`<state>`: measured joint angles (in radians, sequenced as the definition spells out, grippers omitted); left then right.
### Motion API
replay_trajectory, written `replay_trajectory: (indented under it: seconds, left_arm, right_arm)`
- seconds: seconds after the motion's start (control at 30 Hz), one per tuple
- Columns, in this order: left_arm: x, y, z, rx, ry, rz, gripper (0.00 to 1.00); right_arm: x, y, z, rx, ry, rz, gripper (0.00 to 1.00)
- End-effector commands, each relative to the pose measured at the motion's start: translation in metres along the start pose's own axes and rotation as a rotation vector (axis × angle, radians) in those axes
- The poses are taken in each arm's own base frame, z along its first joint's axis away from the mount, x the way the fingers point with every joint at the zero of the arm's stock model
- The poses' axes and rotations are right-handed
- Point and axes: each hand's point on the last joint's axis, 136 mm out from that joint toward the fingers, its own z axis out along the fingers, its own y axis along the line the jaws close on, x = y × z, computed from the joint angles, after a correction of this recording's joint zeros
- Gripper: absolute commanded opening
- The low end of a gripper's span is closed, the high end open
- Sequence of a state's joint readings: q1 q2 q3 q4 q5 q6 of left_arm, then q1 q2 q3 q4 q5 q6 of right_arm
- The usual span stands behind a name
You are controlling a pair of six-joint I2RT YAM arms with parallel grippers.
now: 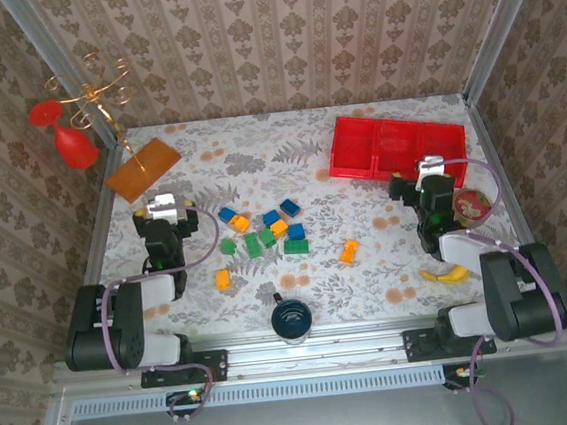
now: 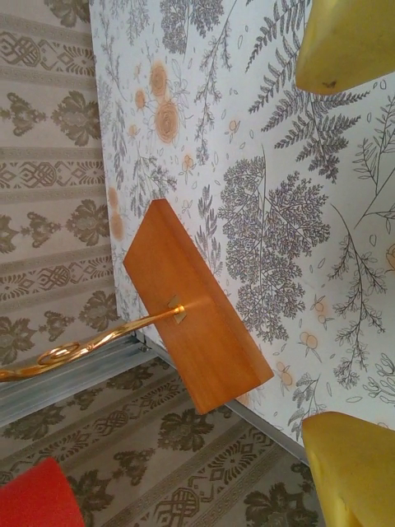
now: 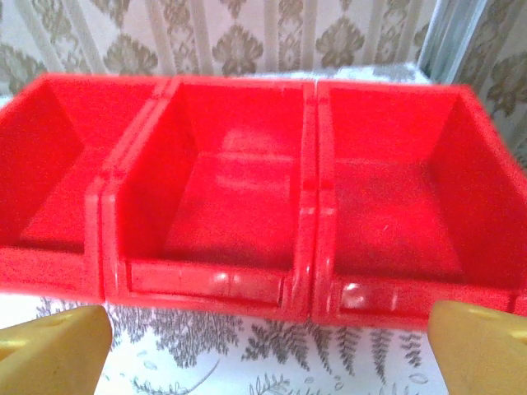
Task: Sort the legos into containers by color
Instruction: Move the container to the top-center of the table.
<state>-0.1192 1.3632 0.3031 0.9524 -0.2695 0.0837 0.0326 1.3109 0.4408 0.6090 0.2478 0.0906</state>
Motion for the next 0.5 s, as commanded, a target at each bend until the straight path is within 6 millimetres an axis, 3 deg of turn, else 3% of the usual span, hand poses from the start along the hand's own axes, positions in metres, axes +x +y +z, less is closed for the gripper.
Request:
replay_trajectory:
  seconds: [0.0, 0.23, 0.47]
  left_arm:
    - [-0.008, 0.000, -0.001, -0.009, 0.020, 0.041, 1.00]
    - [-0.024, -0.001, -0.013, 0.017, 0.029, -0.054, 1.00]
    - [-0.039, -0.005, -0.022, 0.058, 0.019, -0.156, 1.00]
  right_arm:
    - [-0.013, -0.013, -0.007, 0.074, 0.037, 0.040, 1.00]
    - [-0.023, -0.026, -0.016, 0.160, 0.151, 0.130, 1.00]
    - [-0.025, -0.012, 0.006, 0.130, 0.326, 0.143, 0.97]
